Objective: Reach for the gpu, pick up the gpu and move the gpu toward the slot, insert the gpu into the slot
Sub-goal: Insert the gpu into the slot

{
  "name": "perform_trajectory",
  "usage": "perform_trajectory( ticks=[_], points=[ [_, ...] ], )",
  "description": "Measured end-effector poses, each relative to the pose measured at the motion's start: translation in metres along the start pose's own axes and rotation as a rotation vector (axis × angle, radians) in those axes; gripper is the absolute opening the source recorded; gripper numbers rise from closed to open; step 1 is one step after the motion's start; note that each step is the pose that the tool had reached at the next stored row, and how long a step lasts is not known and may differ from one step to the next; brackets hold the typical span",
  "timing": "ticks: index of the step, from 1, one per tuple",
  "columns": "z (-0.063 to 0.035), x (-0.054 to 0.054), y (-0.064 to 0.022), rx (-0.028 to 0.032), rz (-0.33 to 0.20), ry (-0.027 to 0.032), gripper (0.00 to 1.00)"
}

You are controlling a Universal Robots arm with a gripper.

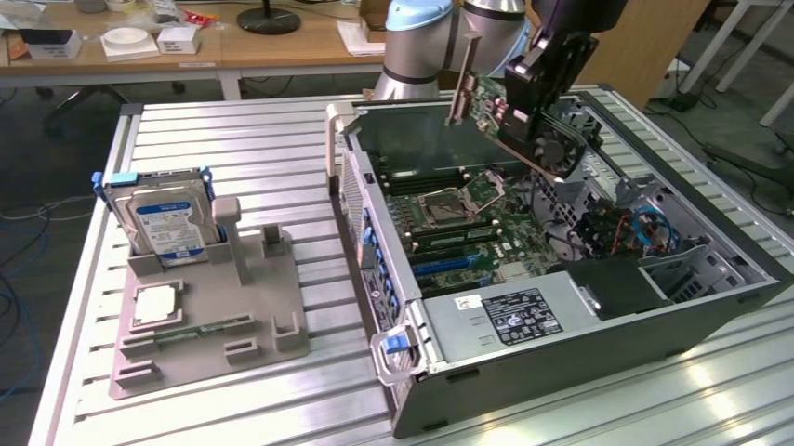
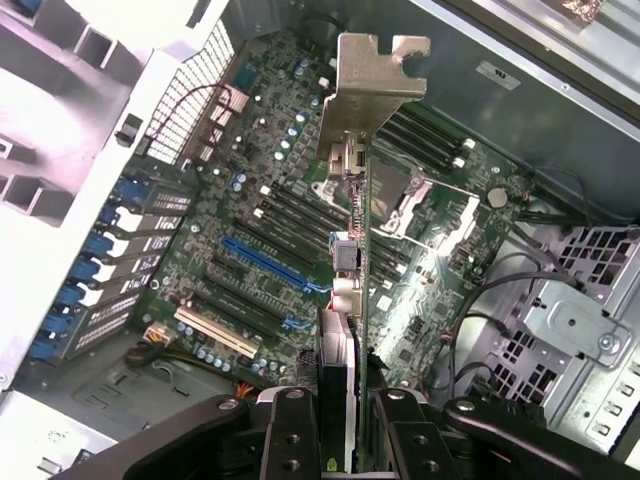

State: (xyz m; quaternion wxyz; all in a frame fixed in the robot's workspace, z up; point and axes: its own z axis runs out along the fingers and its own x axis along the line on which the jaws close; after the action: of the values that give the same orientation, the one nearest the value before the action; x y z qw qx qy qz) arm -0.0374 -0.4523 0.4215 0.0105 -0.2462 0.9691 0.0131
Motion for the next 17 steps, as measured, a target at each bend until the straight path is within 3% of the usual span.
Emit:
perform_trajectory(
  ticks=[17],
  points=[
    [0.0,0.0002,-0.0004,-0.0022,-0.084,0.0017,0.27]
  ],
)
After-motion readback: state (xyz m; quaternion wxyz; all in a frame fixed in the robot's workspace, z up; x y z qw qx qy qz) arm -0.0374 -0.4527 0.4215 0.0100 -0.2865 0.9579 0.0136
